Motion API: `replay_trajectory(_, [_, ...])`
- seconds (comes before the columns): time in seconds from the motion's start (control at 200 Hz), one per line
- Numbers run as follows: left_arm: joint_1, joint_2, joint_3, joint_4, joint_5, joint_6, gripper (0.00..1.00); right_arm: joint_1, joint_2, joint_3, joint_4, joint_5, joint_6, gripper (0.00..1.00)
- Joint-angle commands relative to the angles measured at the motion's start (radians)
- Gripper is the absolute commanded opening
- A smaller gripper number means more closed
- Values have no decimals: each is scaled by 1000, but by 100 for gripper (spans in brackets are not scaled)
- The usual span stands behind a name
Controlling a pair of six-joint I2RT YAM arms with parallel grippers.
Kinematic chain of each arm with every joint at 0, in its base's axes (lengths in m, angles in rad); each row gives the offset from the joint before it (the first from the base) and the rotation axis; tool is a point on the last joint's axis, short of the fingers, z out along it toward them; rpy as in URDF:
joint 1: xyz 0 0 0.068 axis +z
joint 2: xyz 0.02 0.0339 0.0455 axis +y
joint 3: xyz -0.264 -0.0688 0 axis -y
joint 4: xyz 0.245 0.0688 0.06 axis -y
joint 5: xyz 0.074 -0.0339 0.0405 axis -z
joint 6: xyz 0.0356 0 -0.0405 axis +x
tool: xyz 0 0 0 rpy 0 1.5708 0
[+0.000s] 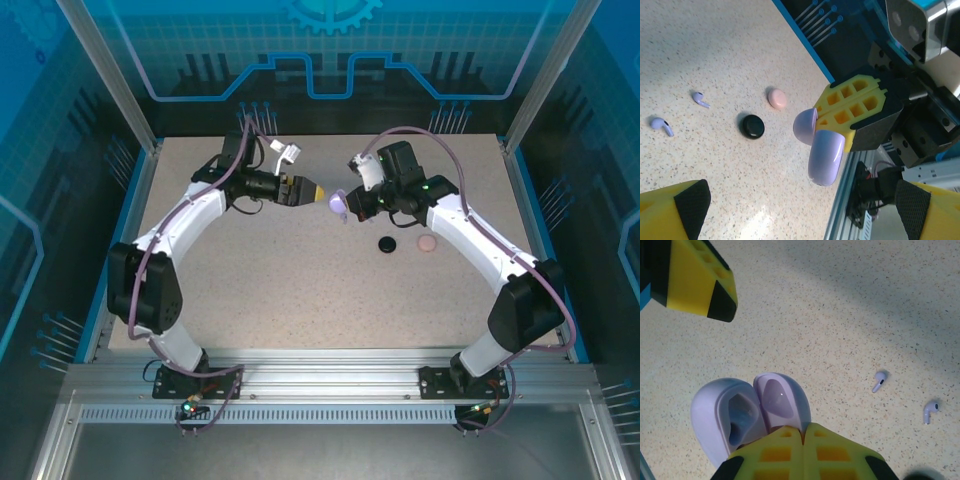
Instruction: Insert the wireless bluetooth earbuds into the charging case
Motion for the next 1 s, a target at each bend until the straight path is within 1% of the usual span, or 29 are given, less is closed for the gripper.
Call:
replay_trajectory(0.0, [5,33,75,-155,70,105,99,-5,13,35,-46,-16,-66,0])
replay_trajectory(0.28, [5,72,118,-198,93,142,99,-4,12,34,-51,-28,-95,0])
replay_trajectory(0.665, [2,84,165,-274,175,193,97,17,14,74,-88,-50,-123,0])
replay_trajectory(0.815, [-11,100,190,-323,196,228,92,30,15,86,-96,-54,-127,0])
replay_trajectory(0.995, [-34,144,244,-416,216,289,80,53,19,113,-115,-61,-136,0])
